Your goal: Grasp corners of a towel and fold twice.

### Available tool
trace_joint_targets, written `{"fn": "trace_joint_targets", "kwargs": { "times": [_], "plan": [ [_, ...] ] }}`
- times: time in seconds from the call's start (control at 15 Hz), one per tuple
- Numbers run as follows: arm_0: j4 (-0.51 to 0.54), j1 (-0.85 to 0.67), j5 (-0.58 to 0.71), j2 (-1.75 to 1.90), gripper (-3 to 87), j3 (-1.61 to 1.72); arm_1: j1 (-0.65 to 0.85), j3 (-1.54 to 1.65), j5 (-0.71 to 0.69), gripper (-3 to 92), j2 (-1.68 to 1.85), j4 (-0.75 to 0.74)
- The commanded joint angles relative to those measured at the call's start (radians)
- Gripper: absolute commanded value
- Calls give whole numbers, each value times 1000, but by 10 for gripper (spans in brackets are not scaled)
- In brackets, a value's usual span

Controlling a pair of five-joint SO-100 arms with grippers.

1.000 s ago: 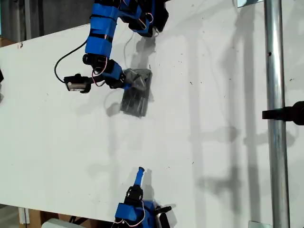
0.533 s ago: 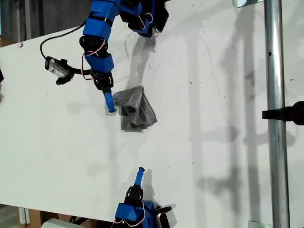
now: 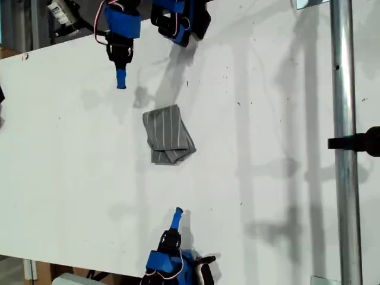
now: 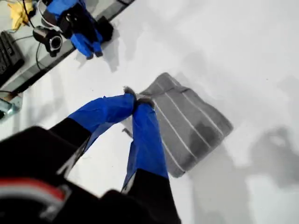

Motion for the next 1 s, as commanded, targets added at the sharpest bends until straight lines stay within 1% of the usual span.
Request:
{"fn": "trace_joint_targets", "kwargs": {
  "times": [0.0,0.07,0.13,0.2,0.33,0.4,0.47,0.53,0.6,0.67,0.8,0.93],
  "plan": [
    [-49,8,6,8,124,12,-18,224,60,-2,400,55],
    [-98,40,3,8,120,40,-40,296,95,-2,417,115],
    [-135,58,-29,8,112,81,-69,374,120,-2,420,123],
    [-144,67,-100,8,106,118,-80,425,133,5,420,129],
    [-117,74,-175,8,106,121,-63,483,133,-2,420,181],
    [-41,67,-236,8,106,123,-40,520,141,-2,420,206],
    [51,58,-500,8,106,123,-18,577,181,-2,420,229],
    [117,63,-844,2,107,123,-8,643,181,-2,422,265],
    [117,58,-810,5,107,123,-15,689,181,8,411,362],
    [117,52,-592,5,107,123,-32,687,143,18,417,364],
    [109,60,97,5,104,123,-84,681,141,14,419,367],
    [110,58,94,6,104,123,-118,681,141,14,419,367]
  ]
}}
